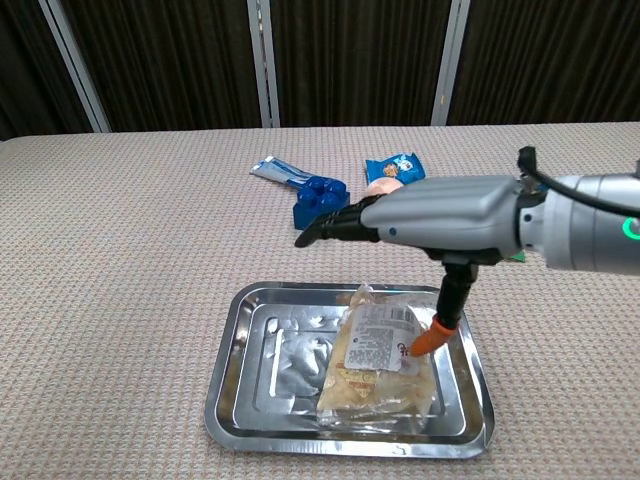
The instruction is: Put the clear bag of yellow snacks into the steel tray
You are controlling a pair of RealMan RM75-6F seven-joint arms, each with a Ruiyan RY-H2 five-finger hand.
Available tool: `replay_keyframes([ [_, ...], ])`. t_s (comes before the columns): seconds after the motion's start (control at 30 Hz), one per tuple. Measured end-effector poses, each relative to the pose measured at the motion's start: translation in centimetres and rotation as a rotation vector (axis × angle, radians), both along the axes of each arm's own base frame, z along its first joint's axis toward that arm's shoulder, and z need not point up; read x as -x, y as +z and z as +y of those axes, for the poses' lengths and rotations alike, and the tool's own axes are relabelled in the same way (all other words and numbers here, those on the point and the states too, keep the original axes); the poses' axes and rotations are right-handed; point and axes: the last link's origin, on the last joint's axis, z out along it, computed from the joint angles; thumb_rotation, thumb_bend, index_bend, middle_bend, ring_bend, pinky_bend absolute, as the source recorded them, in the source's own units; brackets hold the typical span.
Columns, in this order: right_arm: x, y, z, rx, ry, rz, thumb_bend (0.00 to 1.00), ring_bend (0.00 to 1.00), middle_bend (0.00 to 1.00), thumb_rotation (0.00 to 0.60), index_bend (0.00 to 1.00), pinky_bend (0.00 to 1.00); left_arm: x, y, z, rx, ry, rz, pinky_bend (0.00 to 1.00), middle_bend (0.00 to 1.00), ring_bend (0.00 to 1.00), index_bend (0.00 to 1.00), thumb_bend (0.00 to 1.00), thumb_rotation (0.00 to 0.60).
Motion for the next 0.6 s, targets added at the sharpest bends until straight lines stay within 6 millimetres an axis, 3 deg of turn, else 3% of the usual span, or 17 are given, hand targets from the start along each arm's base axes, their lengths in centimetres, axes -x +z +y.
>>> replay_keyframes([
  [0.17, 1.1, 2.2, 0.2, 0.06, -0.016, -0.003, 0.0, 0.0, 0.0, 0.6, 0.0, 0.0, 0.0, 0.0, 0.2, -0.004, -0.001, -0.005, 0.0, 0.0, 0.0, 0.07, 0.12, 0.6],
  [0.33, 3.0, 4.6, 0.2, 0.152, -0.042, 0.014, 0.0, 0.0, 0.01, 0.6, 0.05, 0.12, -0.3, -0.2, 0.5, -0.001, -0.017, -0.009, 0.0, 0.0, 0.0, 0.07, 0.12, 0.6],
  [0.47, 5.1, 6.3, 0.1, 0.254, -0.095, 0.011, 0.0, 0.0, 0.06, 0.6, 0.11, 0.17, -0.4, -0.2, 0.7, -0.006, -0.026, -0.009, 0.0, 0.0, 0.0, 0.07, 0.12, 0.6],
  [0.6, 8.3, 8.0, 0.3, 0.376, -0.182, 0.023, 0.0, 0.0, 0.06, 0.6, 0.1, 0.17, -0.5, -0.4, 0.8, -0.01, -0.033, -0.011, 0.0, 0.0, 0.0, 0.07, 0.12, 0.6],
])
